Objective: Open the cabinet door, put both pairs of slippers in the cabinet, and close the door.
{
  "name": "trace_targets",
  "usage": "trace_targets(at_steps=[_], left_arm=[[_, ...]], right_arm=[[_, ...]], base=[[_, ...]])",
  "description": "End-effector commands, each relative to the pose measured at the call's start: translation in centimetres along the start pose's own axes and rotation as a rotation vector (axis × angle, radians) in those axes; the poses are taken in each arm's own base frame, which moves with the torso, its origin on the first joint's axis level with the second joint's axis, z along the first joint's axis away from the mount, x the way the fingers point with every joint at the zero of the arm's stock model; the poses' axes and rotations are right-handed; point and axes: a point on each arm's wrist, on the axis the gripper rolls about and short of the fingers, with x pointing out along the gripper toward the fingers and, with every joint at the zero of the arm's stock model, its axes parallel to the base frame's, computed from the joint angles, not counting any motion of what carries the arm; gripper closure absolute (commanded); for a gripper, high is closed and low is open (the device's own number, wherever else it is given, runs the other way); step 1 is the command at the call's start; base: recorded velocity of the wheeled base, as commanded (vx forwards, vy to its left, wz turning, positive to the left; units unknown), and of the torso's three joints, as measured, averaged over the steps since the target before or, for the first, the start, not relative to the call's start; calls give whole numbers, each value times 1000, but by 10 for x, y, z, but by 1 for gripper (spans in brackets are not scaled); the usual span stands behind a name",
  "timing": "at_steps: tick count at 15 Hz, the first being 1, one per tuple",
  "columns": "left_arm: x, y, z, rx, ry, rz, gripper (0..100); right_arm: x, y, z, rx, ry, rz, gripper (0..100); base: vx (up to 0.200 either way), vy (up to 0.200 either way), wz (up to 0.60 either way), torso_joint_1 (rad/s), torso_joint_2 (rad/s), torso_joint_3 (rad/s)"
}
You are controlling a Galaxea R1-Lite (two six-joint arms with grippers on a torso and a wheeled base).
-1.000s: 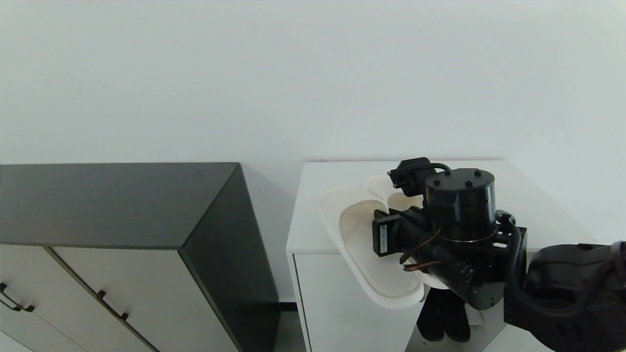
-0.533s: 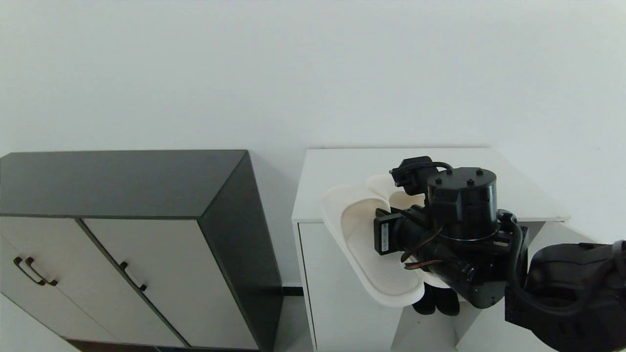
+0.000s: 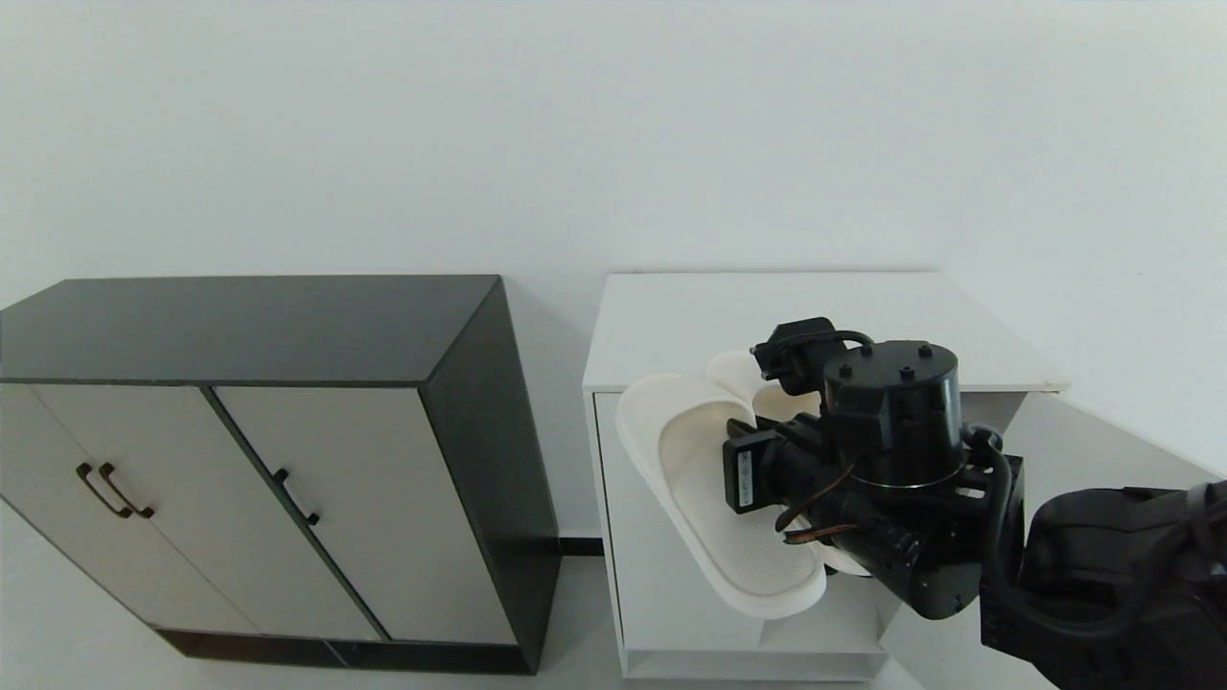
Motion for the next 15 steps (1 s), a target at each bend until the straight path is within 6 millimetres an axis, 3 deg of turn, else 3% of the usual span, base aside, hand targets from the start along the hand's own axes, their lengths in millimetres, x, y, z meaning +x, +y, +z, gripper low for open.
trace_targets(at_steps=[1,9,15], left_arm=[[0,0,0,0,1,0,100],[0,0,0,4,1,0,100],[0,0,0,4,1,0,100]], right_arm=[[2,1,-3,-5,9,-2,100],[2,1,-5,-6,11,2,100],[3,2,-7,-7,10,6,100]], base=[[0,0,0,0,0,0],[0,0,0,0,0,0],[0,-200,0,3,4,5]])
